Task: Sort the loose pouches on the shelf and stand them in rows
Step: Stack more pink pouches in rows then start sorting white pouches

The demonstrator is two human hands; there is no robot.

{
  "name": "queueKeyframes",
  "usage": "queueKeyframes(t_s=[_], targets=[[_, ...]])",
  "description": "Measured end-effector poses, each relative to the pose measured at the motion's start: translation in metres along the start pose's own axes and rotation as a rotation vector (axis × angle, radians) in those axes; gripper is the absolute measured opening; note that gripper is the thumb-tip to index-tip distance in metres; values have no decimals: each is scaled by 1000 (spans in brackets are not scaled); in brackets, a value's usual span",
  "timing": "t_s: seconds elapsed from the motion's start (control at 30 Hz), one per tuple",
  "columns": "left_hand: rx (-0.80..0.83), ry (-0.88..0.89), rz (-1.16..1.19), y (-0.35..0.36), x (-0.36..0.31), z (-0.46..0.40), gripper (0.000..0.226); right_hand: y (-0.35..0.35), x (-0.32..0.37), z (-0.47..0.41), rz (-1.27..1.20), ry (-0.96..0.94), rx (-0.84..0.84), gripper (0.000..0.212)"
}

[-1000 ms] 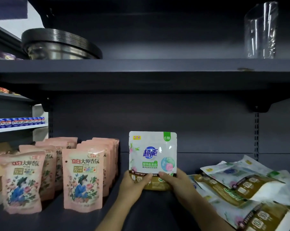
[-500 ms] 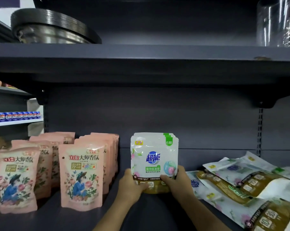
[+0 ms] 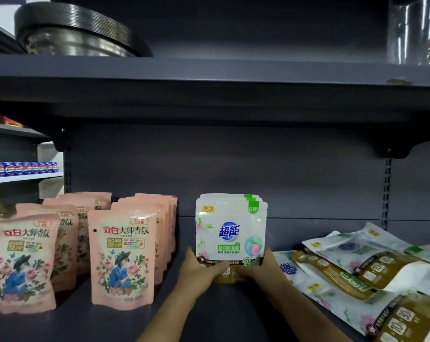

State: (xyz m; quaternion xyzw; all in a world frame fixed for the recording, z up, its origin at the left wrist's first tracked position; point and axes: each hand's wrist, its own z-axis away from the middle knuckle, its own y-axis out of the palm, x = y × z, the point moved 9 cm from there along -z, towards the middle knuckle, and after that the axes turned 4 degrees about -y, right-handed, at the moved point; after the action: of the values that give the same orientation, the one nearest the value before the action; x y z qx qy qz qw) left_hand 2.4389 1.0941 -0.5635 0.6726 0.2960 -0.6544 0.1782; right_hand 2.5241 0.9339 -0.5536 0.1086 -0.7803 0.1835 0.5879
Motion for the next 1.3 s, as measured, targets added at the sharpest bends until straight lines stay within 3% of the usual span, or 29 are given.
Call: queueKeyframes(t_s=[0.07,0.13,0.33,0.47,0.67,0.73,0.83,1.07,1.2,1.23,1.3], targets=[[30,12,12,3,-1,0,67,1,7,1,19,-43,28,51],[43,25,29,5,-3,-1,56,3,11,2,13,-71,50,44],[34,43,28,6,-3,-7,52,5,18,1,-1,-84,58,39],[18,53,-4,7,1,-13,48,5,12,-3,-4,-65,56,49],[-2,52,-53,8,4,-18,51,1,5,-6,25,-46,33,42],[-13,43,-67,7,2,-15,59,1,6,-6,25,-53,28,47],[-80,54,-104,2,-4,-9,105,-2,1,-9,50,-26,22,57],[-173,191,-136,-3,-46,13,115,-29,17,9,187,49,-21,63],[-377,405,-180,-2,-83,57,94,-49,33,25,267,25,-50,81],[-457,483,-189,-1,-93,72,84,-54,36,28,279,20,-50,76],[-576,637,-195,7,-113,98,59,-68,45,37,309,-18,-62,45]])
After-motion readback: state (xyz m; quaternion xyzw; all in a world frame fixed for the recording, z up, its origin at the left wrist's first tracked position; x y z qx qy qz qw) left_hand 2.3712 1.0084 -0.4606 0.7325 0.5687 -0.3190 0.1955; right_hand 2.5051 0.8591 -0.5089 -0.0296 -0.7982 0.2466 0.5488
